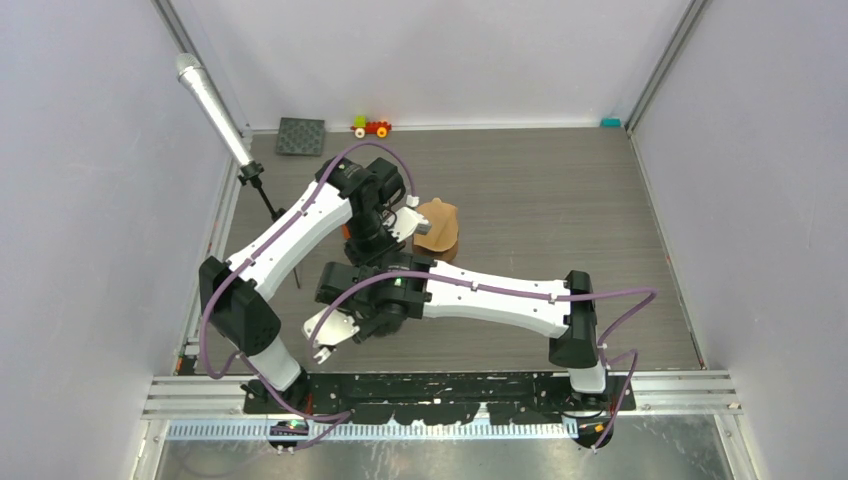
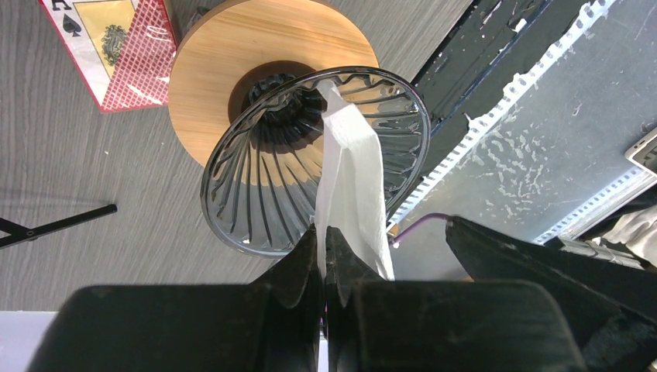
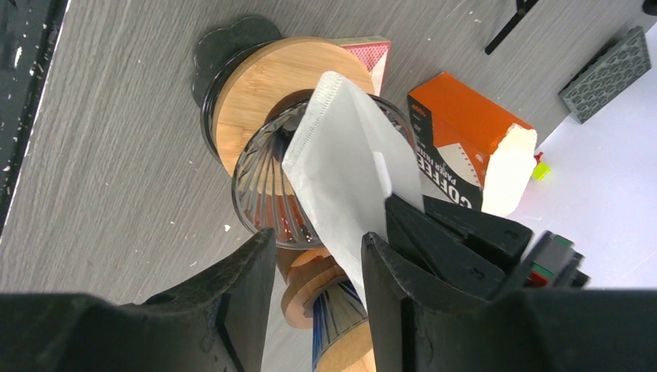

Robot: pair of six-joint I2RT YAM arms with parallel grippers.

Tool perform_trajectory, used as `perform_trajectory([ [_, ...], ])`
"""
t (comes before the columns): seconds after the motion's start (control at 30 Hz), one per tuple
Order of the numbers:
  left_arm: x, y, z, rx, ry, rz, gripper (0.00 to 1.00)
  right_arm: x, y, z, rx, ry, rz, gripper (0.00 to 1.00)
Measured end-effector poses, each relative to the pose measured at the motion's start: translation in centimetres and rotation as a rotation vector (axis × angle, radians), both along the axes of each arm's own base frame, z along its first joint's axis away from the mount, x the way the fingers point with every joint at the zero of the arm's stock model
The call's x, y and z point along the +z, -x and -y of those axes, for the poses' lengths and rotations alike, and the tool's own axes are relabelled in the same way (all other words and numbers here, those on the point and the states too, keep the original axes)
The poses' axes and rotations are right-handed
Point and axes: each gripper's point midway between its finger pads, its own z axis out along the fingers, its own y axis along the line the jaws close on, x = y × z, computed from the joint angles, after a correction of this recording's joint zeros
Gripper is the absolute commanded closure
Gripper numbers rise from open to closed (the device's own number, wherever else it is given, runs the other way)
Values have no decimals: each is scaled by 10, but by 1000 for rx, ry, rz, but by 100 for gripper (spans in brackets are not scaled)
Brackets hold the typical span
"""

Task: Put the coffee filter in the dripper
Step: Place the coffee filter in the coffee dripper.

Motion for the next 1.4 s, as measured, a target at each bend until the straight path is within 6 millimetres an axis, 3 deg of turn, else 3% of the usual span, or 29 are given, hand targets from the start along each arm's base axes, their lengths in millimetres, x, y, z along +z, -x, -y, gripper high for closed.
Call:
perform_trajectory([
  [0.2, 0, 0, 0, 0, 0, 0, 96, 18, 5, -5, 4, -53, -13, 45],
  [0.4, 0, 0, 0, 0, 3, -2, 96, 21, 12, -6, 16, -57, -15, 44],
  [0.77, 1, 2, 2, -9, 15, -9, 97, 44, 10, -14, 30, -115, 7, 44],
  [1.4, 1, 4, 6, -20, 39, -19, 97, 17, 9, -12, 60, -16, -19, 48],
])
